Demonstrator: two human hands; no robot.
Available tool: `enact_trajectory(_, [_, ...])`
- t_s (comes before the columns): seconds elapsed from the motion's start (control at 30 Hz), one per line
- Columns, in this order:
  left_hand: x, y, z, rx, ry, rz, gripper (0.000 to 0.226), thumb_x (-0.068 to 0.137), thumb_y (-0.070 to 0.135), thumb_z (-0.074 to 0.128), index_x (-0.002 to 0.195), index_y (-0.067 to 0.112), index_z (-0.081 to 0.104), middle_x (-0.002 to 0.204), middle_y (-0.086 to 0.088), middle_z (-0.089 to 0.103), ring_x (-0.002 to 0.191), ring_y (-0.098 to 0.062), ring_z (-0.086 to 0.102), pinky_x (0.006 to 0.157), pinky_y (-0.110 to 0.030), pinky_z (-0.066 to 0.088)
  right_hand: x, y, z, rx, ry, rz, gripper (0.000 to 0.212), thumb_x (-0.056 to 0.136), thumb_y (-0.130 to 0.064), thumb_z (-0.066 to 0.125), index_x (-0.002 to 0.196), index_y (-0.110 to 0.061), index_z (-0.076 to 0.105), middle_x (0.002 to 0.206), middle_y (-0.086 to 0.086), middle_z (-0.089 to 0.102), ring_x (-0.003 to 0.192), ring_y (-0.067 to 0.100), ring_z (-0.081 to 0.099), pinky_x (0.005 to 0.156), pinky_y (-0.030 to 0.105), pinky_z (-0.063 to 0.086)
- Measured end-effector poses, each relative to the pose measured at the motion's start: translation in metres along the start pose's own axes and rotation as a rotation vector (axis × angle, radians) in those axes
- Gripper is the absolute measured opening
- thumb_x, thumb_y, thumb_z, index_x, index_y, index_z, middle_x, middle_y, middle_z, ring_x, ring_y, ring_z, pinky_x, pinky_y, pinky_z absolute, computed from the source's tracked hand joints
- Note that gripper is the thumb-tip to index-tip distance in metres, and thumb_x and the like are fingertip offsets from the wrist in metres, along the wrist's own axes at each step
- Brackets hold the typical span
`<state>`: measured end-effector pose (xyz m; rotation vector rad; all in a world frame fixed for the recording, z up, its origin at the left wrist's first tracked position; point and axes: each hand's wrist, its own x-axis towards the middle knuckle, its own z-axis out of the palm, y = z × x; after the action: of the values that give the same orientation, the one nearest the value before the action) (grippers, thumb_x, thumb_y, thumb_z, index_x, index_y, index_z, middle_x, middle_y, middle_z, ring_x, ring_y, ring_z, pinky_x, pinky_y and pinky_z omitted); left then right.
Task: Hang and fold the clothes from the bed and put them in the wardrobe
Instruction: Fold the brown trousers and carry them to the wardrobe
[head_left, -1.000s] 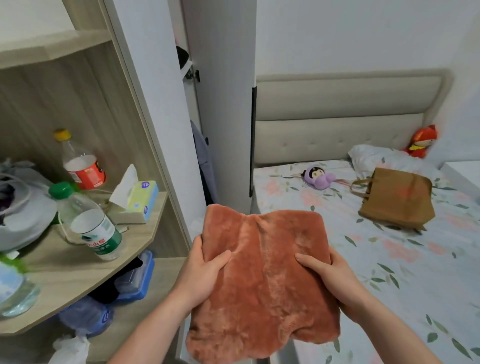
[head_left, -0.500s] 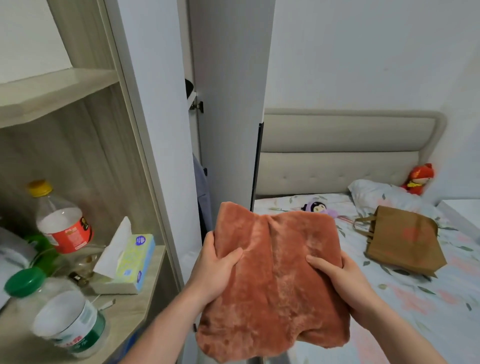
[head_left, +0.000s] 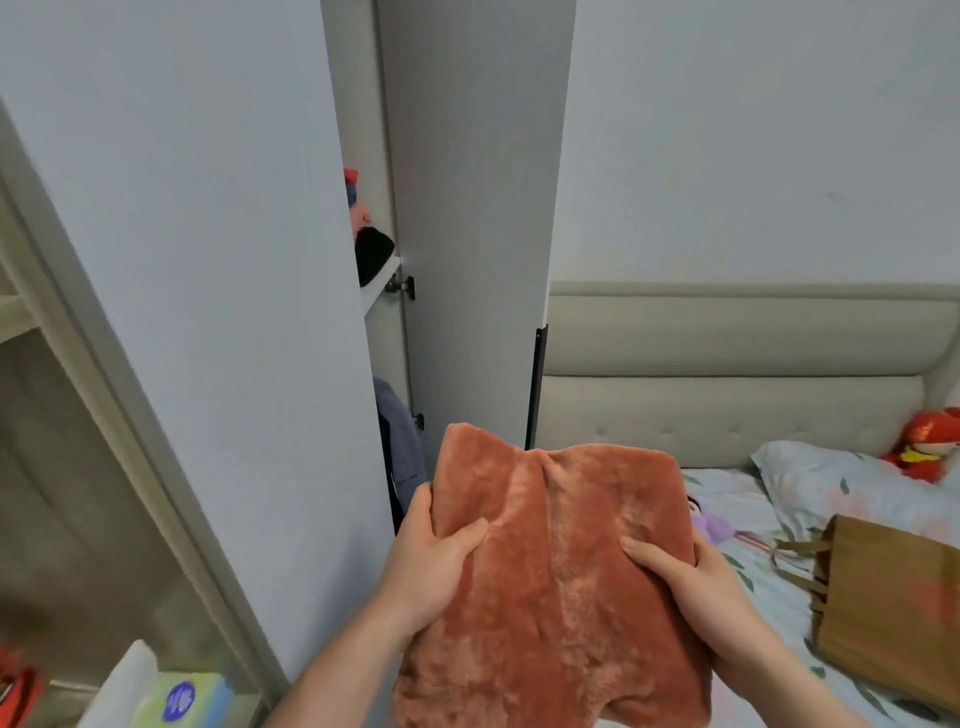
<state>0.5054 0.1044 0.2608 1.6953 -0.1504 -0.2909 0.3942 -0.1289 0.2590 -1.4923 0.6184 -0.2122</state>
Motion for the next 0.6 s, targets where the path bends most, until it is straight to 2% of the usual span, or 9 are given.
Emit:
enact_trajectory(0.1, [0.039,0.017,0.011,0.029,0.046,0.023,0.036,0.077,0.035,0.076,0.11,0.034,0.063,0.102,0.016,0.075,0.098,-0.007,0.071,0.097,-0.046,0.054,0.047,-0.021,-0.002,0.018,-0.016,0.005,0.041,0.078,-0.027,0.085,0.116,-0.026,0.069,0.095,-0.006,0.08,0.084,0.016,0.077,0.078,0.036,0.058])
enact_trajectory(0.23, [0.082,0.034,0.014,-0.01,0.115,0.049,0.031,0.085,0.023,0.076,0.112,0.03,0.064,0.102,0.014,0.075,0.097,-0.008,0.072,0.097,-0.046,0.055,0.102,-0.05,0.004,0.026,-0.084,-0.013,0.042,0.078,-0.027,0.085,0.116,-0.024,0.067,0.093,-0.005,0.08,0.08,0.015,0.077,0.072,0.033,0.057])
enact_trajectory(0.3, [0.101,0.043,0.014,-0.041,0.15,0.054,0.029,0.087,0.017,0.075,0.112,0.029,0.064,0.103,0.013,0.076,0.097,-0.009,0.072,0.097,-0.046,0.055,0.125,-0.063,0.01,0.025,-0.123,-0.019,0.046,0.077,-0.03,0.086,0.118,-0.026,0.066,0.098,-0.003,0.079,0.083,0.019,0.078,0.077,0.038,0.059])
enact_trajectory(0.4, [0.123,0.058,0.012,-0.081,0.203,0.053,0.033,0.081,0.024,0.077,0.11,0.03,0.065,0.102,0.012,0.076,0.097,-0.011,0.073,0.096,-0.047,0.055,0.154,-0.083,0.018,0.023,-0.175,-0.041,0.053,0.074,-0.033,0.087,0.122,-0.027,0.066,0.103,-0.001,0.079,0.09,0.022,0.077,0.087,0.044,0.059])
enact_trajectory(0.47, [0.143,0.069,0.009,-0.119,0.246,0.049,0.03,0.083,0.02,0.076,0.109,0.028,0.065,0.1,0.01,0.076,0.096,-0.013,0.073,0.096,-0.05,0.055,0.175,-0.1,0.026,0.034,-0.201,-0.06,0.058,0.069,-0.036,0.088,0.122,-0.027,0.066,0.104,-0.001,0.079,0.092,0.023,0.077,0.09,0.046,0.059])
enact_trajectory(0.6, [0.185,0.092,0.0,-0.206,0.307,0.057,0.026,0.087,0.012,0.074,0.107,0.026,0.065,0.097,0.009,0.076,0.094,-0.016,0.074,0.095,-0.051,0.056,0.207,-0.134,0.045,0.063,-0.265,-0.083,0.056,0.073,-0.037,0.086,0.123,-0.026,0.065,0.106,0.0,0.079,0.096,0.024,0.076,0.096,0.048,0.057])
